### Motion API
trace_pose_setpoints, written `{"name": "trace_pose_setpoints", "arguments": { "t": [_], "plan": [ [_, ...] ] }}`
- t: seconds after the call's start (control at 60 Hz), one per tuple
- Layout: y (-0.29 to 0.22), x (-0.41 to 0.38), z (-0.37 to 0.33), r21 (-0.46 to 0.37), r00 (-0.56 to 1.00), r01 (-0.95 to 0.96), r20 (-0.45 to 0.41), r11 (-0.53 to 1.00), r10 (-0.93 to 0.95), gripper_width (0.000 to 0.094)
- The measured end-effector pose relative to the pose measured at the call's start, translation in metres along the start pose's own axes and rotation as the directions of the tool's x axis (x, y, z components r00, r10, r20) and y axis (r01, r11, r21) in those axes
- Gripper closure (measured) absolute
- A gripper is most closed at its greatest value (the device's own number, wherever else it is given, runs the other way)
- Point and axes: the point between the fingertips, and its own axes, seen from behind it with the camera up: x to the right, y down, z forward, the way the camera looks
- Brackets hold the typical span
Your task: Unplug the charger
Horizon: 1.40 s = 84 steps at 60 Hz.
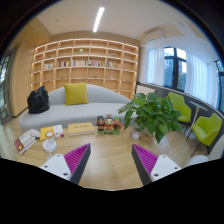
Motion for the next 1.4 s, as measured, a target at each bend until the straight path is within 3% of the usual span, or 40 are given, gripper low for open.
{"name": "trace_pose_setpoints", "arguments": {
  "t": [0.283,0.517,0.717,1.033,1.133,1.2,1.233,1.4],
  "plan": [
    [0.046,-0.021,0.007,-0.036,1.0,-0.02,0.008,0.999,0.02,0.0087],
    [0.102,-0.161,0.024,-0.1,0.983,-0.006,0.182,0.995,0.024,0.0086],
    [0.114,-0.289,0.077,-0.116,0.954,0.023,0.301,0.993,0.013,0.0082],
    [0.084,-0.364,0.209,-0.086,0.973,0.012,0.232,0.996,0.008,0.0094],
    [0.08,-0.375,0.236,-0.092,0.976,0.018,0.219,0.996,0.003,0.0206],
    [0.08,-0.381,0.246,-0.1,0.976,0.013,0.217,0.995,0.009,0.0373],
    [0.079,-0.382,0.25,-0.098,0.976,0.008,0.218,0.995,0.014,0.0509],
    [0.078,-0.38,0.25,-0.094,0.979,-0.003,0.2,0.996,0.022,0.0661]
  ]
}}
